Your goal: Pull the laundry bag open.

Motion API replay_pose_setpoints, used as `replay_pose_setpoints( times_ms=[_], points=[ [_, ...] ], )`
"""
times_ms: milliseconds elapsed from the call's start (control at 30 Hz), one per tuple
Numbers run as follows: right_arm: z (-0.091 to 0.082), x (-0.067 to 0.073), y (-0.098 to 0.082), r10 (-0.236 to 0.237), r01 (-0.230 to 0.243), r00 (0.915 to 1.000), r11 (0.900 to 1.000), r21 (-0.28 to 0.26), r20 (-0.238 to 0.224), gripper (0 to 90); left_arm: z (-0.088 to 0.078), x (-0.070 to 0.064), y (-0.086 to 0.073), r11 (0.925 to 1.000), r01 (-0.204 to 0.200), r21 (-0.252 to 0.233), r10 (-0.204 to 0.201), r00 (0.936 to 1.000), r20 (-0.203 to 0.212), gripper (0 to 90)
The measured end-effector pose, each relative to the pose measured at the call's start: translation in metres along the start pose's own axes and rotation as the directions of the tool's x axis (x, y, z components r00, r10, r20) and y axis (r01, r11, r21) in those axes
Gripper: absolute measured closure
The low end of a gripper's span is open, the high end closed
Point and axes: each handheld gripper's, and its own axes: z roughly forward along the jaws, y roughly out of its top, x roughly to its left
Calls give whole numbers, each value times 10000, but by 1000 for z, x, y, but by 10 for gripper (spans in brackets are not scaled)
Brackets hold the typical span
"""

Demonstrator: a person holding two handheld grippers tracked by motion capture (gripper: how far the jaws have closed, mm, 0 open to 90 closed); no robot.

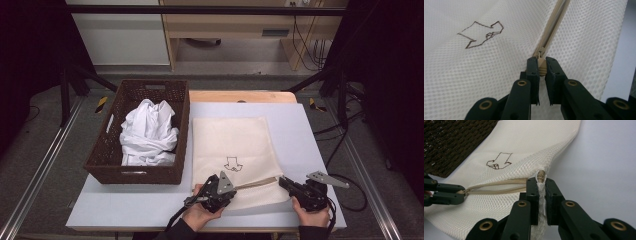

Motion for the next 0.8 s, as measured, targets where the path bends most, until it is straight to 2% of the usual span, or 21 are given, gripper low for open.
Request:
replay_pose_setpoints(
  times_ms=[233,400,467,733,800],
  points=[
    [0,0,0,-14,14,9999,10000,33,108,834,-13,8,-11,9991,-152,404,166,9993,-343,813],
    [1,1,0,-22,22,10000,10000,27,-12,833,-23,10,-17,9988,-174,456,190,9992,-361,813],
    [1,2,0,-71,70,9999,10000,54,79,833,-26,11,-19,9989,-183,436,202,9989,-434,813],
    [2,1,-1,-56,54,9998,9999,88,184,833,-37,21,-35,9992,237,326,-224,9990,-394,813],
    [2,1,-1,-103,102,9997,9999,68,214,833,-41,23,-37,9991,234,350,-218,9987,-452,813]
  ],
)
